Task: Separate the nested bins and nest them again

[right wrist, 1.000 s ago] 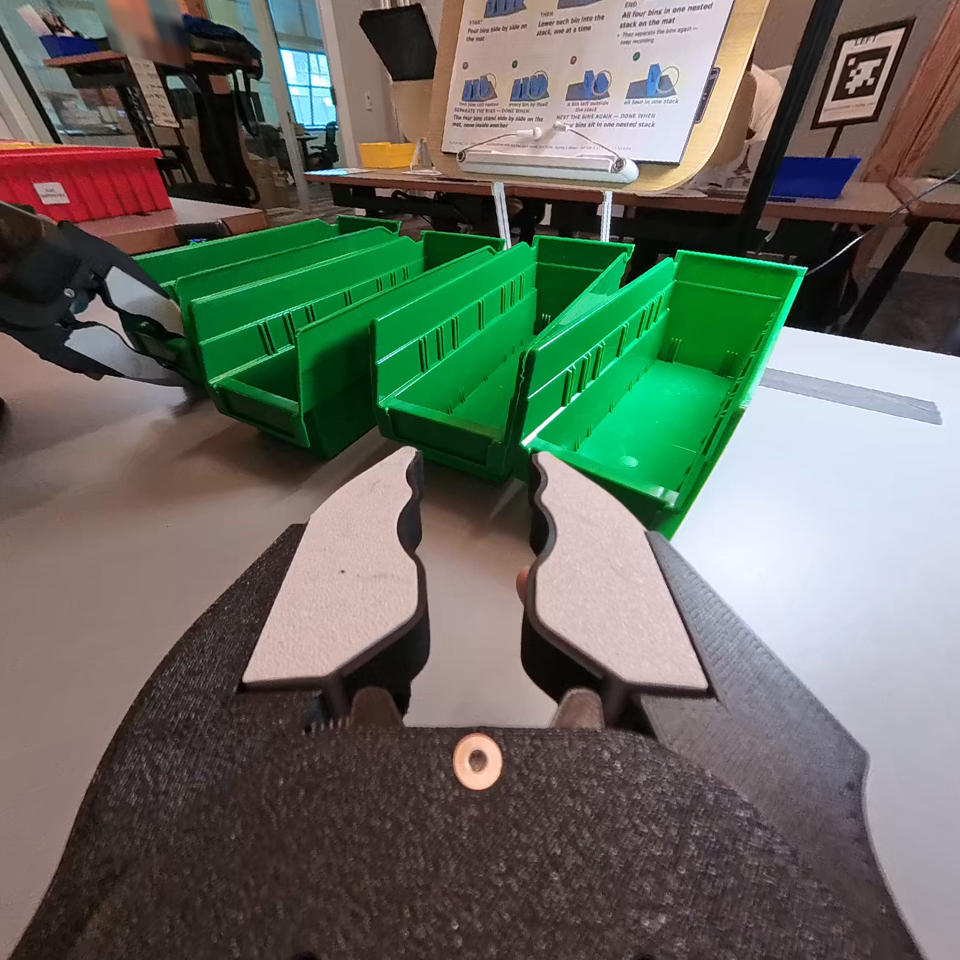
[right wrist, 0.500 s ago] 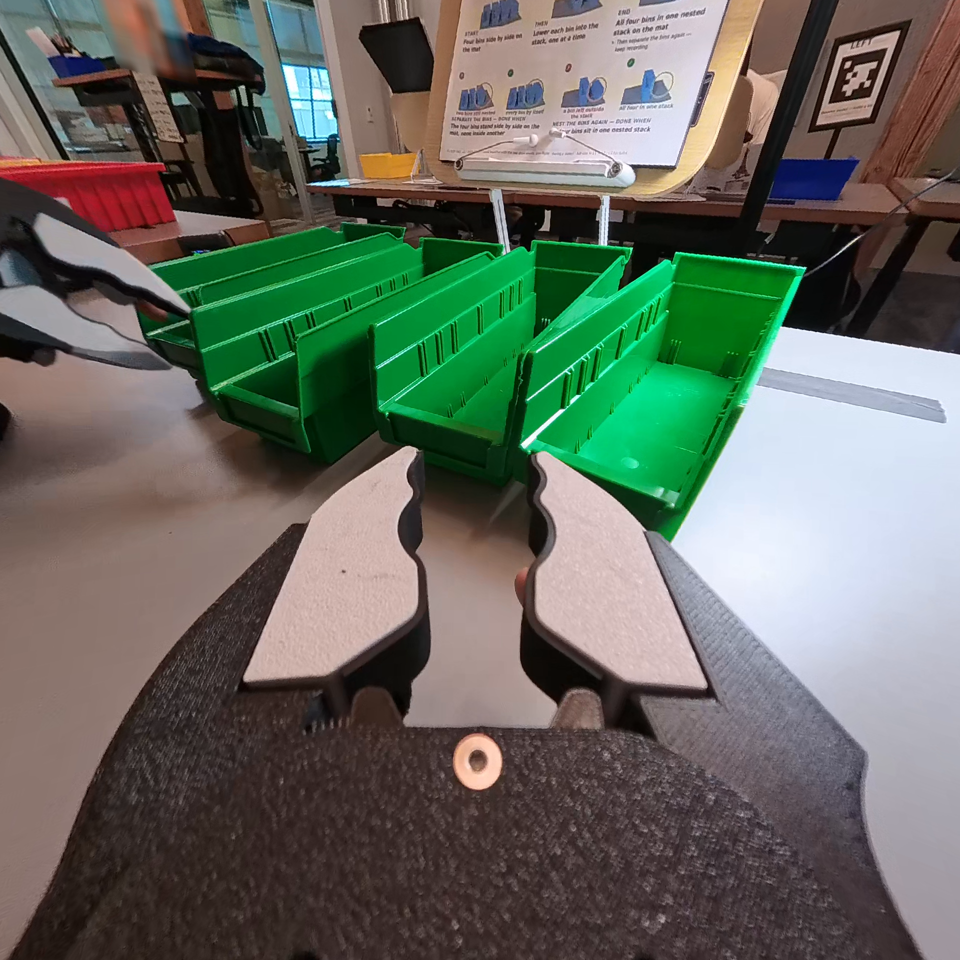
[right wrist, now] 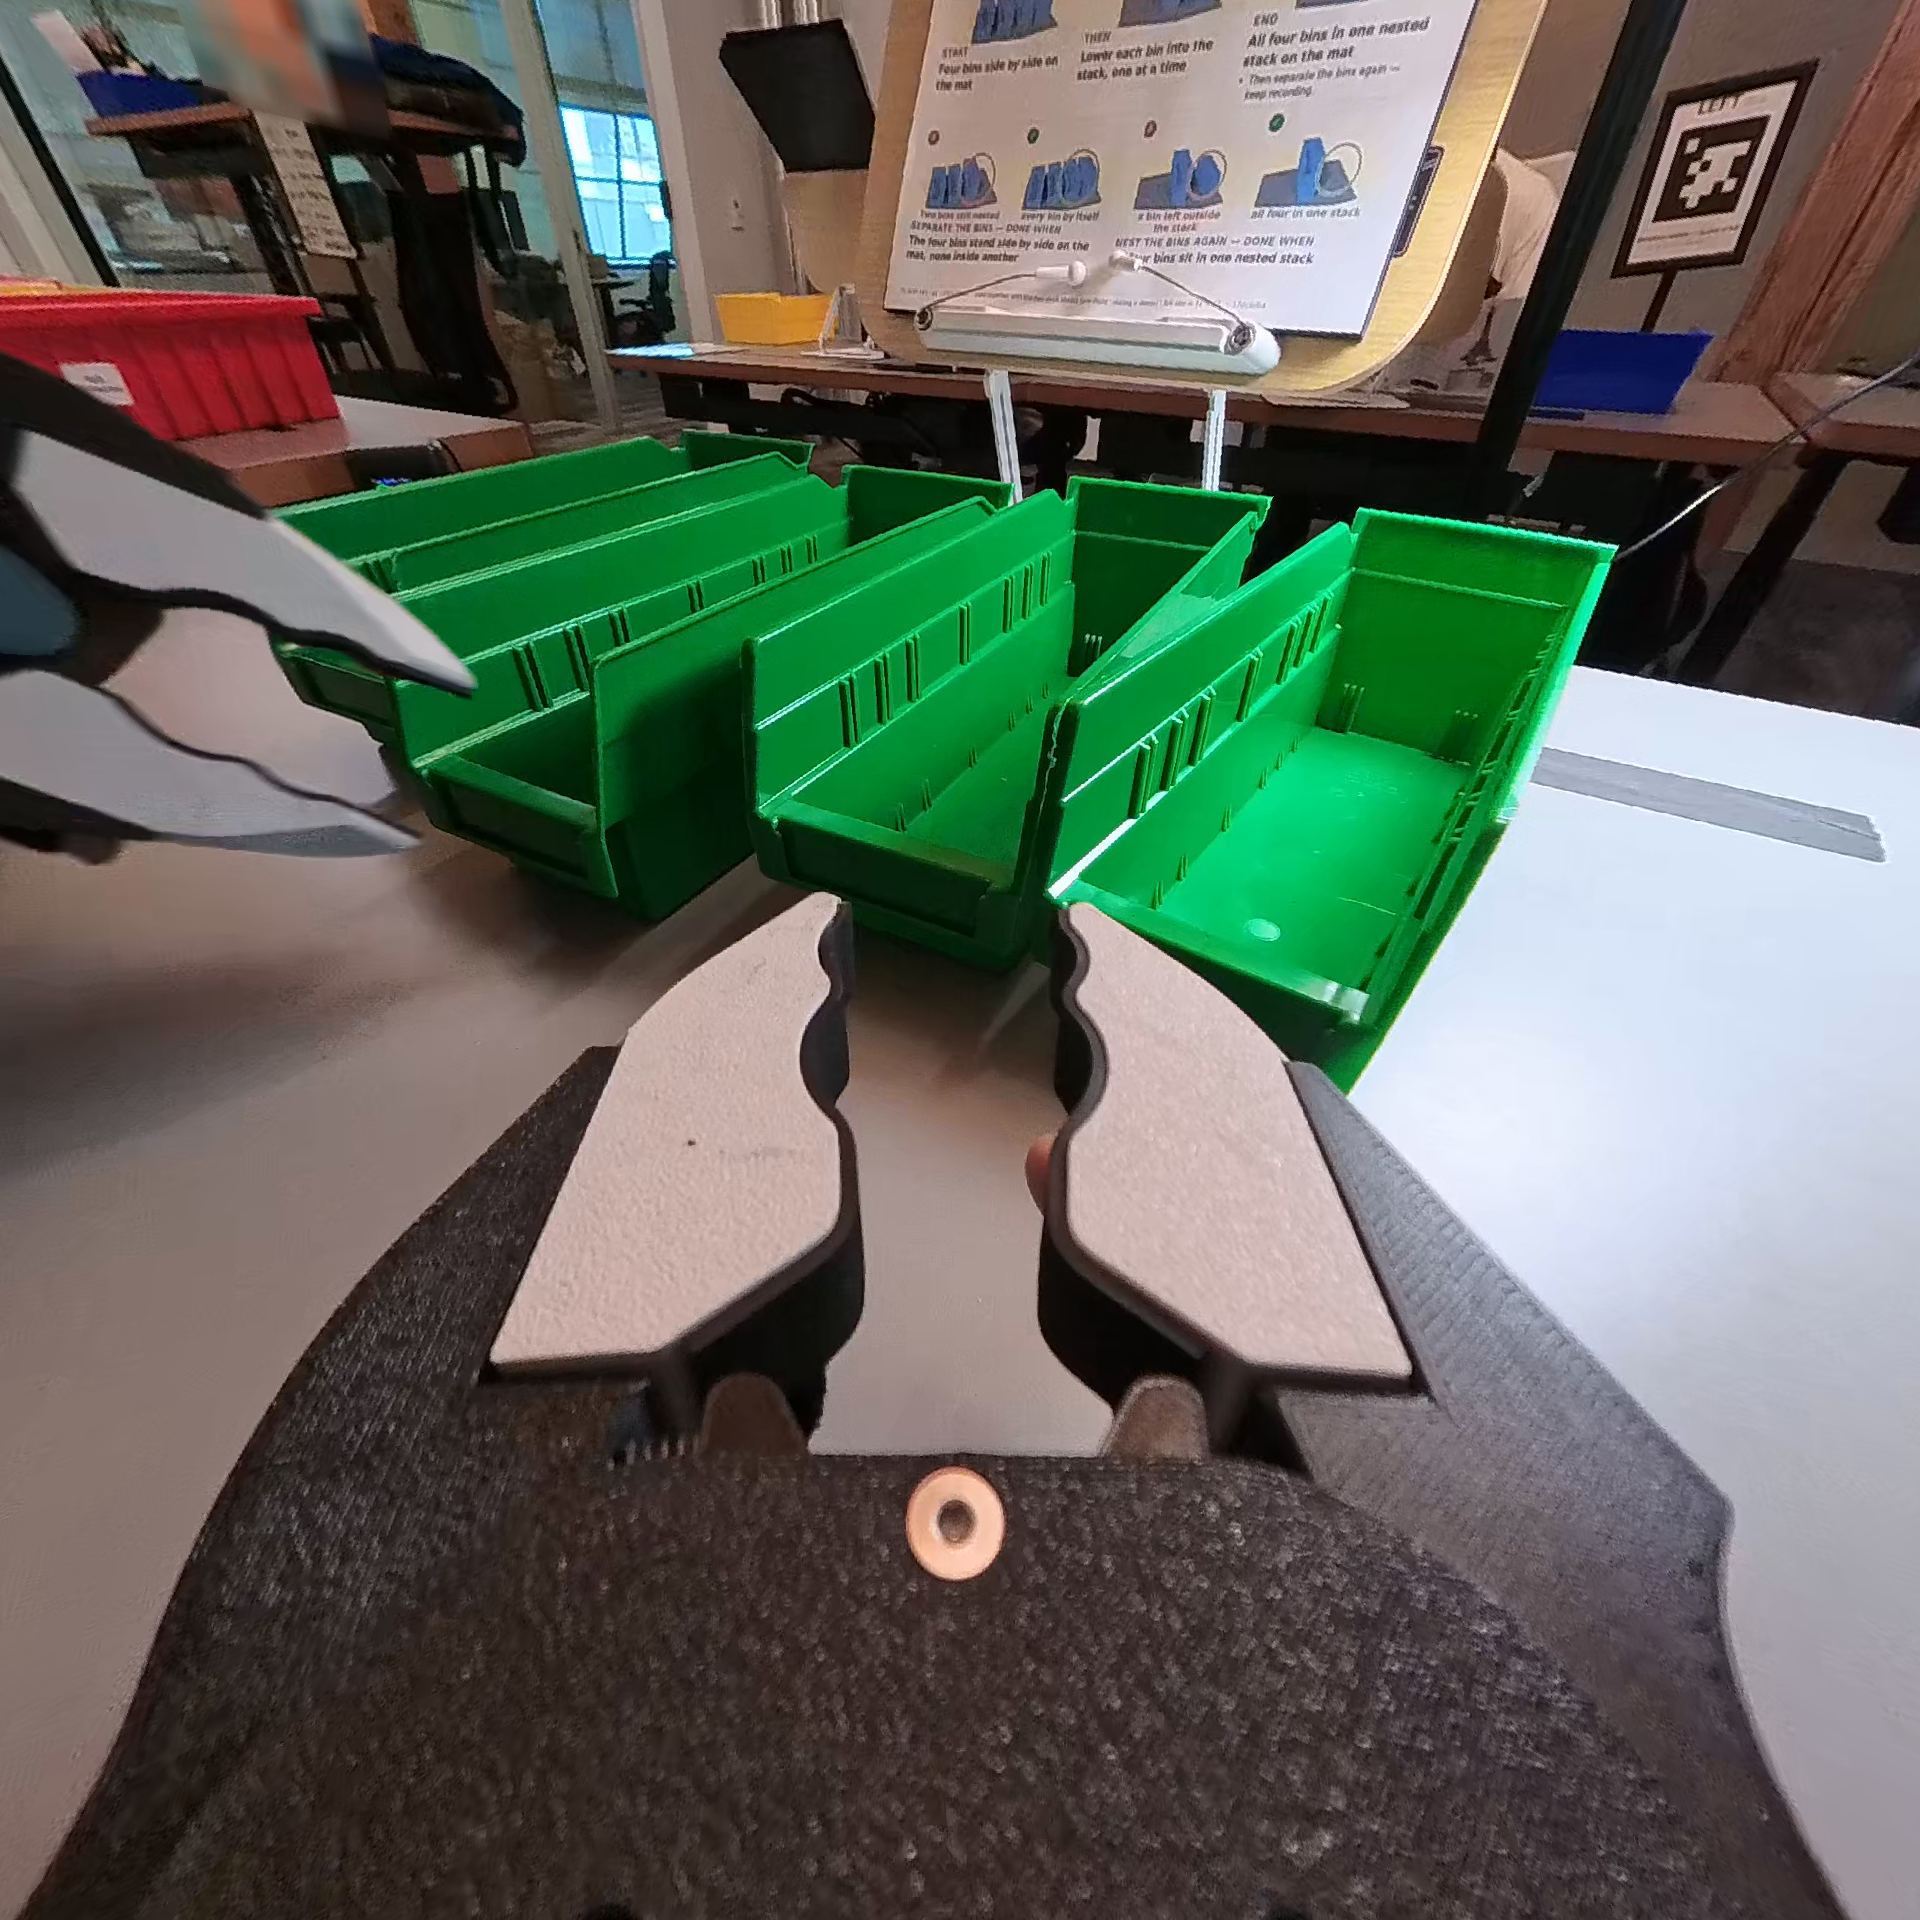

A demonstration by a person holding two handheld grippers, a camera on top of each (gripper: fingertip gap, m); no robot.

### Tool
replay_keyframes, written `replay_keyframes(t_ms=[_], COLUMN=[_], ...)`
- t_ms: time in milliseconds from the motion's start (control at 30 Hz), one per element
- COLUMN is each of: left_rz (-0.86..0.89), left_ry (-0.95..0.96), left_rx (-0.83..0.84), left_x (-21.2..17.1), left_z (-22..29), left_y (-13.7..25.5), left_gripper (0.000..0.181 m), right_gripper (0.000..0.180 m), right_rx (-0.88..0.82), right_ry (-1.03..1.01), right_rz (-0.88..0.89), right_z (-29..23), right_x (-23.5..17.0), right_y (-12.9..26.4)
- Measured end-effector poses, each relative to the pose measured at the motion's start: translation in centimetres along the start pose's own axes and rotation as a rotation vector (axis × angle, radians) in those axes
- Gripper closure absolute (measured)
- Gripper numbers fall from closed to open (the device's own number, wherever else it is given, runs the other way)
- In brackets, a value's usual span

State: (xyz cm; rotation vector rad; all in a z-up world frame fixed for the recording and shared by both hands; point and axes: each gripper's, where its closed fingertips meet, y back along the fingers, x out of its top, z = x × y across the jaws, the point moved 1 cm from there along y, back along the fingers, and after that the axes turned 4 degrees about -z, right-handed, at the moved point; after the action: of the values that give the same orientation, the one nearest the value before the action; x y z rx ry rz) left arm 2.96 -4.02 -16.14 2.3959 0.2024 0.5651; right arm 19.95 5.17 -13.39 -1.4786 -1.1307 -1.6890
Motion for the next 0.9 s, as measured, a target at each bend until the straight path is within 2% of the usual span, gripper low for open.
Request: replay_keyframes(t_ms=[167, 333, 900], left_rz=[-0.153, -0.255, -0.280], left_ry=[-0.056, -0.064, 0.035], left_rx=[-0.023, -0.066, -0.099], left_x=[-0.4, -1.8, -6.0], left_z=[-0.3, 0.0, -1.3], left_y=[-4.3, -5.7, -4.6], left_gripper=[0.139, 0.151, 0.150], right_gripper=[0.145, 0.147, 0.150], right_rx=[0.009, 0.021, 0.017], right_ry=[0.003, 0.000, 0.015], right_rz=[0.021, 0.032, 0.015], right_z=[-0.1, -0.2, -0.4], right_x=[0.2, 0.3, 0.1], right_y=[0.3, 0.4, 0.2])
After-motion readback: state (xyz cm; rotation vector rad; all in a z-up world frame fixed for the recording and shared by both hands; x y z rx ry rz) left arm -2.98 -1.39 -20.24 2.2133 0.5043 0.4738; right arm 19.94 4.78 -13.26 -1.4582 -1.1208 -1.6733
